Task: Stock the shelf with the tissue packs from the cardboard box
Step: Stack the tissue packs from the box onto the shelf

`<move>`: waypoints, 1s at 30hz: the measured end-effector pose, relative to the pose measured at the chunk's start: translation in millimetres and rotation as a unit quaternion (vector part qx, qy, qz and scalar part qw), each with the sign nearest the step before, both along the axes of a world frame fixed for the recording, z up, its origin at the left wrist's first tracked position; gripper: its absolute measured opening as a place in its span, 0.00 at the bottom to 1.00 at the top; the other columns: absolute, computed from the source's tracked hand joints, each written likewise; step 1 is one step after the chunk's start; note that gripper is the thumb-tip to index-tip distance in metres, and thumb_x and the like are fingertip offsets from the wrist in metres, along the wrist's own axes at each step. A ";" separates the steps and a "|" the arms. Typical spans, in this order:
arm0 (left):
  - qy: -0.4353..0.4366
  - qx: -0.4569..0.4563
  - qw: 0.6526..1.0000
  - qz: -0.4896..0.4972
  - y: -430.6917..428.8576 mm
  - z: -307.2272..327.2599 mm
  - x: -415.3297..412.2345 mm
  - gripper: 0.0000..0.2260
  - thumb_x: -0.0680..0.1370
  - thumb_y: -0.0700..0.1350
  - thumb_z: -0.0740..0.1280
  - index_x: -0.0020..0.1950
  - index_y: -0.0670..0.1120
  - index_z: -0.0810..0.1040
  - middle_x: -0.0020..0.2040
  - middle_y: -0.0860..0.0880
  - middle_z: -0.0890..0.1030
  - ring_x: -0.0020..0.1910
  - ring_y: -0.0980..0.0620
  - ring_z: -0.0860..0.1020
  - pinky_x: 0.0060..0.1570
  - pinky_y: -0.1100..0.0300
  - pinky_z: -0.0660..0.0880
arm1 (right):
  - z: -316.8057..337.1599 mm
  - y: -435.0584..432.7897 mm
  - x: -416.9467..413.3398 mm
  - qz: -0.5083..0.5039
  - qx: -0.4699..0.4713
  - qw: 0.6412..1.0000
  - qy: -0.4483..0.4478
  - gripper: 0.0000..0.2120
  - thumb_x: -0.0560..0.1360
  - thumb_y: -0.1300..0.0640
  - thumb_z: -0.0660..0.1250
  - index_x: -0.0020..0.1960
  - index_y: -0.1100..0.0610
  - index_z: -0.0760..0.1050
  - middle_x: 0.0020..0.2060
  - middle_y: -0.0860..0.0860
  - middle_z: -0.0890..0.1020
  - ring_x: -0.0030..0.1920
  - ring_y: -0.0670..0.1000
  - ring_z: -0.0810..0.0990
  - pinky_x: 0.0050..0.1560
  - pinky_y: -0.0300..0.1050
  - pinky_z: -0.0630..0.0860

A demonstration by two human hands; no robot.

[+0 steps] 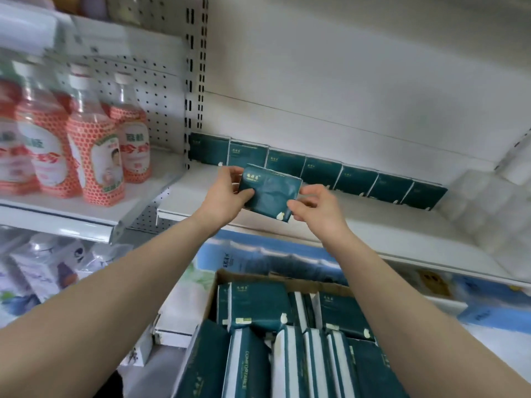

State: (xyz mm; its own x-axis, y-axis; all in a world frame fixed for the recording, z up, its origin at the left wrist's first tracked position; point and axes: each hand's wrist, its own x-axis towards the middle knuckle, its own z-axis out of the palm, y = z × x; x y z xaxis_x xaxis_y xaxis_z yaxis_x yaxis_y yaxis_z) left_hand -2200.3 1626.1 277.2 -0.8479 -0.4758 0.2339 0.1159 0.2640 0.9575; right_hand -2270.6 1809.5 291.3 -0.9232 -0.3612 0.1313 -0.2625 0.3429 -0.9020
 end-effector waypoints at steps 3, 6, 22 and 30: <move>-0.010 -0.011 0.999 0.030 -32.5 -10.6 -4.9 0.18 0.78 0.36 0.66 0.67 0.41 0.67 0.59 0.47 0.76 0.58 0.50 0.76 0.64 0.54 0.71 | -9.8 -39.9 -14.4 0.004 -0.003 1.000 0.017 0.12 0.75 0.57 0.74 0.51 0.48 0.72 0.48 0.51 0.84 0.47 0.52 0.84 0.56 0.55 0.81; -0.020 -0.005 0.998 0.052 -61.1 -22.4 -12.6 0.18 0.79 0.36 0.64 0.67 0.43 0.69 0.61 0.47 0.77 0.62 0.49 0.75 0.65 0.53 0.71 | -18.6 -75.1 -27.5 -0.011 0.001 0.999 0.031 0.11 0.75 0.59 0.73 0.46 0.46 0.72 0.47 0.49 0.83 0.49 0.54 0.84 0.58 0.55 0.79; 0.003 0.057 0.991 0.119 -160.3 -44.4 -86.2 0.24 0.78 0.34 0.61 0.73 0.50 0.66 0.64 0.49 0.76 0.64 0.49 0.73 0.62 0.58 0.68 | -48.5 -206.5 -88.4 0.054 0.022 0.994 0.093 0.24 0.77 0.63 0.69 0.70 0.51 0.68 0.58 0.44 0.75 0.53 0.49 0.79 0.54 0.40 0.75; 0.001 0.053 0.991 0.121 -177.0 -50.0 -118.7 0.26 0.78 0.34 0.63 0.75 0.46 0.61 0.66 0.47 0.74 0.66 0.49 0.71 0.62 0.60 0.66 | -64.3 -223.7 -110.5 0.070 0.021 0.994 0.084 0.27 0.79 0.63 0.66 0.74 0.51 0.63 0.61 0.44 0.73 0.56 0.47 0.77 0.54 0.37 0.73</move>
